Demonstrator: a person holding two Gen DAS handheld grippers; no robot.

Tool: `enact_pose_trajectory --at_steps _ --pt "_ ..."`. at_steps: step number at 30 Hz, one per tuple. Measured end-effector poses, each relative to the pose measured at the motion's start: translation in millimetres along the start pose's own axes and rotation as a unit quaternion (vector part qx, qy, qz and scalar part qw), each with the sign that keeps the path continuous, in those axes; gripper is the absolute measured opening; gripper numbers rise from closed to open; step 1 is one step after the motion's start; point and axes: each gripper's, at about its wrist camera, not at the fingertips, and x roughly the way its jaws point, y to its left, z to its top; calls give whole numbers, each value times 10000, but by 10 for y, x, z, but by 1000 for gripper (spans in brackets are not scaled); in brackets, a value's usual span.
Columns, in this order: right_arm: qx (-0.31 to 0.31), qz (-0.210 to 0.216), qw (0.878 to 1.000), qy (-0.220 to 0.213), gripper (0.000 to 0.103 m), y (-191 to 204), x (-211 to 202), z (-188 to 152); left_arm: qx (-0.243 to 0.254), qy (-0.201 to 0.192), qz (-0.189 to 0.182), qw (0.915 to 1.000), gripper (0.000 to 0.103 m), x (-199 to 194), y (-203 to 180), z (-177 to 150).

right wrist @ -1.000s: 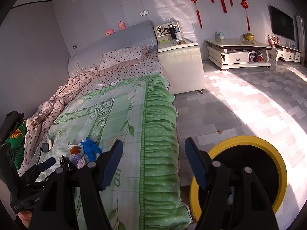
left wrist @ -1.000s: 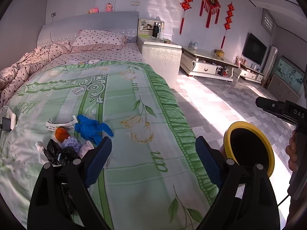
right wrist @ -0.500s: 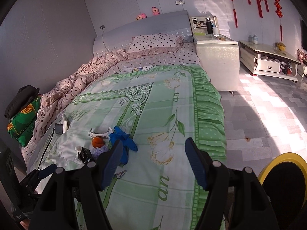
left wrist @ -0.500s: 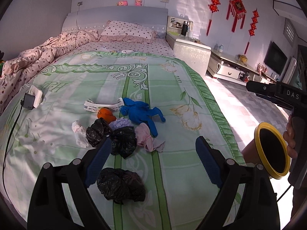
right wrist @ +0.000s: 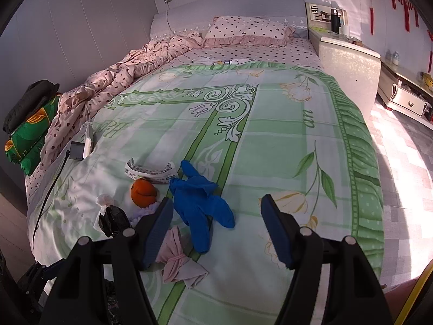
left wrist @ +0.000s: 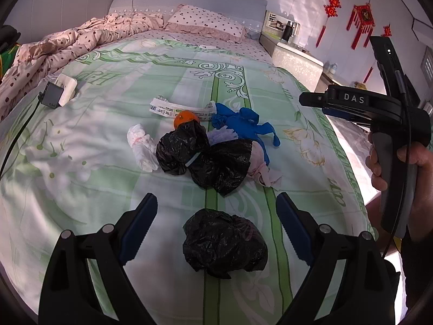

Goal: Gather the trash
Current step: 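Grasp the black plastic bag with the left gripper while the right grasps the blue glove, then carry the black bag and blue glove over to the yellow-rimmed bin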

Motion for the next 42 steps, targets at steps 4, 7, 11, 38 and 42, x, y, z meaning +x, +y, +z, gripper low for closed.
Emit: enact_pose_trajectory --at_steps 4,7,11,38,42 --pt "-43 97 9997 229 64 49 372 16 -46 159 -18 9999 85 215 57 -93" --pt "-114 115 9992 354 64 94 609 22 -142 287 -113 9994 85 362 100 -152" --pt "-210 101 9987 460 64 148 861 32 -137 375 -155 9991 83 491 104 -191" --pt "-281 151 9989 337 8 262 824 45 226 218 -375 9988 41 340 -55 -169" --pt "-132 262 9993 247 8 202 598 68 248 178 -328 9990 39 228 -93 -151"
